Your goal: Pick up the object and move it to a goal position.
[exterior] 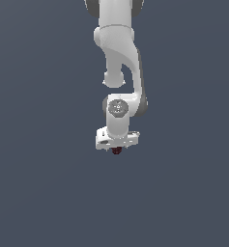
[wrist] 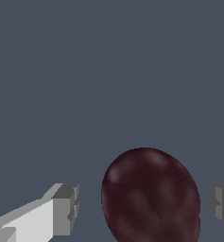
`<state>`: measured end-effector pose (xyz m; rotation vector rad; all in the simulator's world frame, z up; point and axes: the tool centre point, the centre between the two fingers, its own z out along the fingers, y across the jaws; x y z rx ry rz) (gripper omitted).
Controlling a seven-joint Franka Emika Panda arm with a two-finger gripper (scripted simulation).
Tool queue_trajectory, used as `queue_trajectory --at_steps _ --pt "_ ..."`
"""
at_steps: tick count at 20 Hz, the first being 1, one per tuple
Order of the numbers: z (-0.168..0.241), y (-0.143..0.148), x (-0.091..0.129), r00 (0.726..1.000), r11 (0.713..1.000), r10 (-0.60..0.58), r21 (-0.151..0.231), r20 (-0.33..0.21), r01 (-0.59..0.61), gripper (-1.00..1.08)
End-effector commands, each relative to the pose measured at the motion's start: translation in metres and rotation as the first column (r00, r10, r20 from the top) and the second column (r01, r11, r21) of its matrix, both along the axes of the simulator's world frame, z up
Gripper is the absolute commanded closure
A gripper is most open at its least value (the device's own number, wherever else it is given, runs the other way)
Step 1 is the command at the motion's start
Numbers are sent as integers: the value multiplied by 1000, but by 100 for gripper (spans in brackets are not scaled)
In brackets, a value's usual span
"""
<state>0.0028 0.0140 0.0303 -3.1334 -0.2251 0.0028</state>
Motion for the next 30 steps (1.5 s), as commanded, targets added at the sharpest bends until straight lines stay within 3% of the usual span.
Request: queue_trajectory --at_steps 1,2,17,30 --pt "-2 0 1 1000 1000 0 0 2 0 -92" --pt "-2 0 1 1000 1000 0 0 2 0 108" --pt "0 5 5 1000 1000 0 0 2 0 108" --pt "18 51 49 1000 1000 0 0 2 0 108"
